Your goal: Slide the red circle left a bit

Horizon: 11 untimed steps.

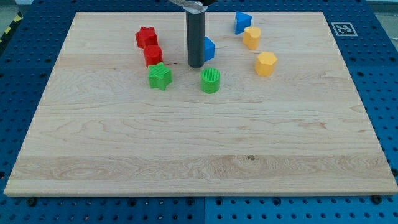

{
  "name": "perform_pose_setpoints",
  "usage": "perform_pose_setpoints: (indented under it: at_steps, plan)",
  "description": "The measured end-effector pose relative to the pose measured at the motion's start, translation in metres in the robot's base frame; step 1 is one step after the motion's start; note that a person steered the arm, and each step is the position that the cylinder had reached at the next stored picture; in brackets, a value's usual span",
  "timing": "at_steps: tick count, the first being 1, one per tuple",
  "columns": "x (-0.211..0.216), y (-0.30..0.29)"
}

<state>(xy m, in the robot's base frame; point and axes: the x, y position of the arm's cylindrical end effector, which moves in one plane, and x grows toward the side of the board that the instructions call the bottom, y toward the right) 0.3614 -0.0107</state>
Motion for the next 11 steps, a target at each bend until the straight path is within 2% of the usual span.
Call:
perform_pose_setpoints:
  at_steps: [3,6,9,11]
  plan:
    - [0.000,-0.021]
    - [-0.023,-0.041]
    - [-0.006,-0.071]
    - [-0.036,-0.082]
